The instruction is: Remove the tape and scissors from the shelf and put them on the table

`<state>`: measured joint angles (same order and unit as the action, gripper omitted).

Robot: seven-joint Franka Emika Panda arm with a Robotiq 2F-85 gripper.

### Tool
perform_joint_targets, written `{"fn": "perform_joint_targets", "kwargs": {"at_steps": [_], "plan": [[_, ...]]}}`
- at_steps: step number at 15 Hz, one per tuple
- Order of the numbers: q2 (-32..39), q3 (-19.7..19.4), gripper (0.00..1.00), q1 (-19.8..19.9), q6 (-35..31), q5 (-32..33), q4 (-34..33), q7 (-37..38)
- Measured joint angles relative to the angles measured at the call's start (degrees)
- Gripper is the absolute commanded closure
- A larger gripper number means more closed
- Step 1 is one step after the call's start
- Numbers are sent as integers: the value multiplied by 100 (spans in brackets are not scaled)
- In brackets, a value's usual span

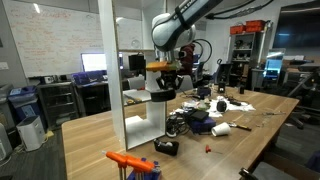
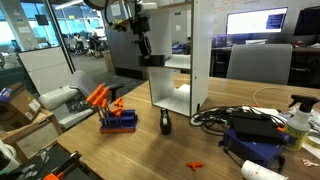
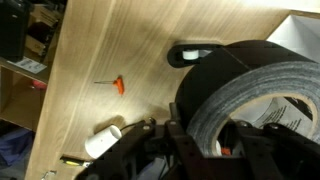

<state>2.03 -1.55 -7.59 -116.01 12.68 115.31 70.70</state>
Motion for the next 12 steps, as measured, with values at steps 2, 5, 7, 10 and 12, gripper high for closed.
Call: {"fn": "perform_joint_targets", "kwargs": {"at_steps": [2,5,7,10,12], "plan": [[-221,41,89,50,52,0,415,-71],[-398,92,89,141,40,-26,1006,-169],[-423,108,89,199,-76,-62,1355,-224],[-411,114,89,295,-579,-94,1892,-254],[-379,114,89,373,-1064,-94,2246,-254]]}}
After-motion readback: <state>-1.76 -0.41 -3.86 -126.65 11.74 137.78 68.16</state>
